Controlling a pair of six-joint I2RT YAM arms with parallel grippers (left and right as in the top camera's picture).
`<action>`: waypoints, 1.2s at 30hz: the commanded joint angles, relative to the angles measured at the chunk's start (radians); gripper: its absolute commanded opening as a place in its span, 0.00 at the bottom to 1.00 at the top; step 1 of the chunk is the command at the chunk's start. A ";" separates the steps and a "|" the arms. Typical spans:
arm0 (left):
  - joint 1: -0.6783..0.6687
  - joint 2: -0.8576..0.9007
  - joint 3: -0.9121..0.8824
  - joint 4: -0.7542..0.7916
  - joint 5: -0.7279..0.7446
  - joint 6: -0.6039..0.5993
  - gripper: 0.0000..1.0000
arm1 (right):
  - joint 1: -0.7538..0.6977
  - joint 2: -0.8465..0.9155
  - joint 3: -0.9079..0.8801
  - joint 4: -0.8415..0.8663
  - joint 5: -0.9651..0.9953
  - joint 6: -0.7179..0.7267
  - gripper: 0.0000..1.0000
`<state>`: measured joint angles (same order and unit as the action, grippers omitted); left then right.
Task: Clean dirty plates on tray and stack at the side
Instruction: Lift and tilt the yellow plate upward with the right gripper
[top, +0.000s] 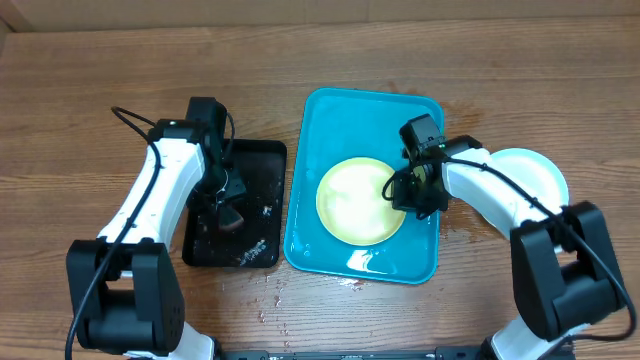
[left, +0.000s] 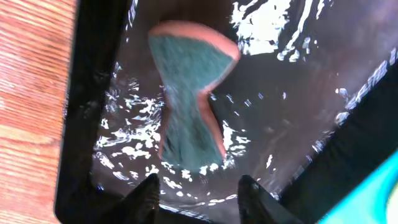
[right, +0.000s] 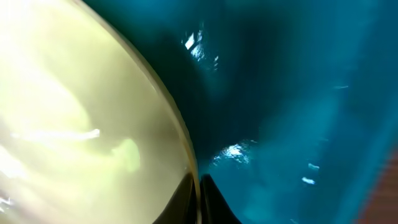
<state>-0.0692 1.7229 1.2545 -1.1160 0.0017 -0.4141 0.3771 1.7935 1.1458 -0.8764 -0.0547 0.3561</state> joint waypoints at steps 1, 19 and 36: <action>0.016 -0.109 0.076 -0.027 0.098 0.026 0.48 | 0.096 -0.116 0.116 -0.018 0.216 -0.058 0.04; 0.115 -0.600 0.324 -0.146 0.198 0.026 1.00 | 0.645 -0.097 0.279 0.293 0.894 -0.118 0.04; 0.115 -0.631 0.324 -0.188 0.198 0.026 1.00 | 0.822 -0.062 0.279 0.352 1.293 -0.126 0.04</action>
<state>0.0414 1.0828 1.5650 -1.3060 0.1879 -0.3923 1.1759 1.7370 1.4174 -0.5339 1.1435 0.2314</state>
